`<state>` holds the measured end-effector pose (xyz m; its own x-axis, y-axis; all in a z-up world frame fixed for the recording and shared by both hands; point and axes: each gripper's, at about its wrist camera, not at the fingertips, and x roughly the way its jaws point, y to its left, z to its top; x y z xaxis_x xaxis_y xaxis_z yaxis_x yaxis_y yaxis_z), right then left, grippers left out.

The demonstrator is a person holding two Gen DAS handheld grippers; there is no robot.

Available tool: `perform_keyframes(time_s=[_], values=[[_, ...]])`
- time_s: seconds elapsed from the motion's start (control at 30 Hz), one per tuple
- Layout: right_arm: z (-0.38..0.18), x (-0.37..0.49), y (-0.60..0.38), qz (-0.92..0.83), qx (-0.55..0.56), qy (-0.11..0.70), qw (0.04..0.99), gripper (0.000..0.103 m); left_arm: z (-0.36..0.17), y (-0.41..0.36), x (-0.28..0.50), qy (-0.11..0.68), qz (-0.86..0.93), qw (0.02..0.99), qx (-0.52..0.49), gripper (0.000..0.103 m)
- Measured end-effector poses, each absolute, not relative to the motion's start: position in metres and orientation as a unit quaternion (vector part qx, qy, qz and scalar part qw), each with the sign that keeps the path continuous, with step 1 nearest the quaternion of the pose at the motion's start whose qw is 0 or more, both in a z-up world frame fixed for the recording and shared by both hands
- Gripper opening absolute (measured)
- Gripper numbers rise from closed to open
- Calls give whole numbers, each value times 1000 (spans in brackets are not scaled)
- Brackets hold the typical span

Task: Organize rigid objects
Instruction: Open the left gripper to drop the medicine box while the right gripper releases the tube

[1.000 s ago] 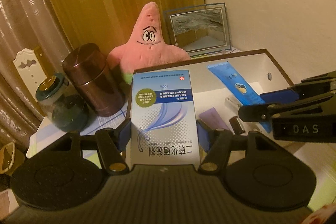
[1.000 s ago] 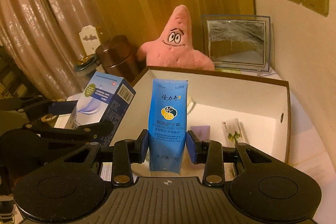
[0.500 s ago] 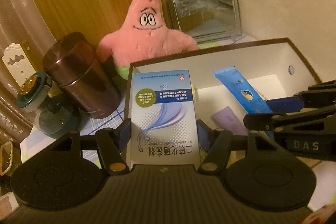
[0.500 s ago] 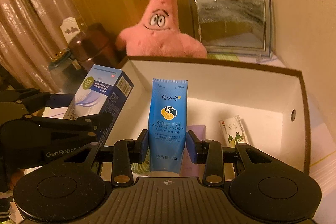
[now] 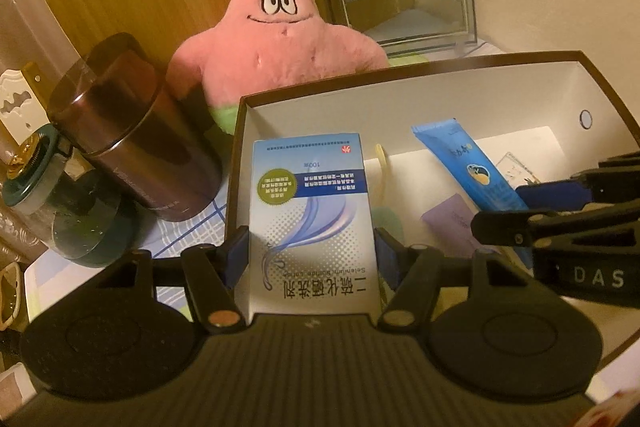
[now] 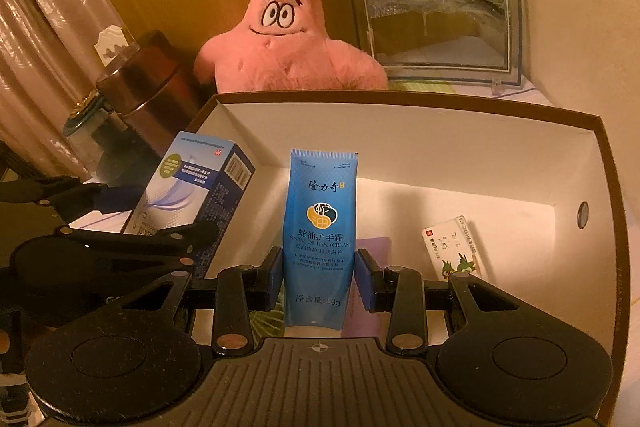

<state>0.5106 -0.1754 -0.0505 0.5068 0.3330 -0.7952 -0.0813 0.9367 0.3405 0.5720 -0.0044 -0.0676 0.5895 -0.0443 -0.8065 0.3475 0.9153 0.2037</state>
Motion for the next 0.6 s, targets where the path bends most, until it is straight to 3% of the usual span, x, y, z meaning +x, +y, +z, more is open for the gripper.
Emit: perform_keyframes(time_s=[0.6], values=[[-55,514,-175,118,138,487,854,39,-62,-6,571,429,-125,878,172,65]])
